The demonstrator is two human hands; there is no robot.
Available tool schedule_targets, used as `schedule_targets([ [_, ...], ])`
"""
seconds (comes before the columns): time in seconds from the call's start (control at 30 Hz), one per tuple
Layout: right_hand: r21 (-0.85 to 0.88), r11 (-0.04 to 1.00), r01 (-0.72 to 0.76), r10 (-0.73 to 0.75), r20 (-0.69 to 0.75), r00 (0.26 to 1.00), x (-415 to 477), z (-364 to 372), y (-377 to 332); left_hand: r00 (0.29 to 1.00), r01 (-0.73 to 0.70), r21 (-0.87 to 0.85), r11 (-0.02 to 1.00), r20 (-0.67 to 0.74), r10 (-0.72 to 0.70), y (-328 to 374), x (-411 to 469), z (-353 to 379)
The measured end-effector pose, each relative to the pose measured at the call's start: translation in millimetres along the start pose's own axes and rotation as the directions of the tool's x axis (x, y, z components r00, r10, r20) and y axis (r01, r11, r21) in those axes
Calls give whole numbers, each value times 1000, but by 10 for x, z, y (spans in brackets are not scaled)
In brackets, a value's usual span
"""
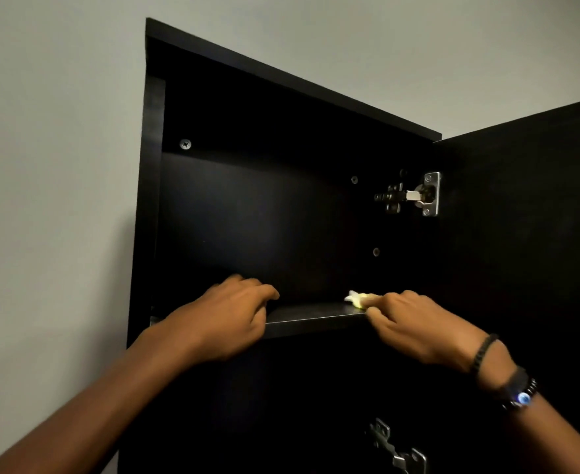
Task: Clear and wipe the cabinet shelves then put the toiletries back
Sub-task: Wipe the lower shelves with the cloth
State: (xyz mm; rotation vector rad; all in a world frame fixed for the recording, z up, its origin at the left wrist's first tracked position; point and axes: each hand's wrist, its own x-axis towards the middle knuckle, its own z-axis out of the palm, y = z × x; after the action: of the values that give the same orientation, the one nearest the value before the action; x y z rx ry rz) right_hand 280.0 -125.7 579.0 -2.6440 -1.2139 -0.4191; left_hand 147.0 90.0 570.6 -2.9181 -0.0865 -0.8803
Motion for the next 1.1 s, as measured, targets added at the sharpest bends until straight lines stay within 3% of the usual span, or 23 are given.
schedule_targets([
  [0.03, -74, 997, -37, 36, -10, 999, 64, -1, 9, 1000, 7, -2, 1000, 11, -7, 2, 5, 2],
  [0.1, -117, 993, 22, -25, -24, 999, 155, 59, -136, 999, 21, -9, 1000, 33, -20, -12, 10, 11],
  [0.2, 26, 955, 295, -289, -133, 948, 118, 204, -523, 998, 33, -7, 999, 51, -33, -44, 11, 16],
  [0.27, 98, 917, 386, -365, -175, 914, -9, 214, -638, 998, 31, -21, 999, 56, -30, -37, 6, 10],
  [0.3, 81, 926, 368, -349, -182, 919, -39, 196, -596, 998, 28, -31, 999, 57, -27, -31, 3, 3],
  [0.4, -213, 964, 157, -190, -144, 971, 46, 96, -286, 999, 18, -31, 999, 50, -17, -16, 16, -5],
  [0.47, -275, 961, 39, -66, -92, 994, 227, 36, -134, 998, 23, -28, 999, 56, -22, -17, 22, 0],
  [0.57, -129, 991, 18, -11, 53, 999, 523, 26, -191, 997, 36, -33, 999, 70, -33, -42, 26, 3],
  [0.77, 192, 977, 93, -110, 75, 991, 448, 26, -145, 997, 48, -44, 998, 60, -46, -47, 31, 32],
  [0.93, 70, 996, -58, 54, 53, 997, 456, -8, 93, 999, 31, -48, 998, -12, -32, -77, 39, 75],
  [1.03, 122, 989, 87, -92, 36, 995, 537, 105, -212, 986, 30, -259, 965, -149, -70, -155, 35, 53],
  [1.1, 198, 948, 248, -256, 16, 967, 535, 162, -495, 938, 57, -415, 908, -289, -191, -174, 39, -24],
])
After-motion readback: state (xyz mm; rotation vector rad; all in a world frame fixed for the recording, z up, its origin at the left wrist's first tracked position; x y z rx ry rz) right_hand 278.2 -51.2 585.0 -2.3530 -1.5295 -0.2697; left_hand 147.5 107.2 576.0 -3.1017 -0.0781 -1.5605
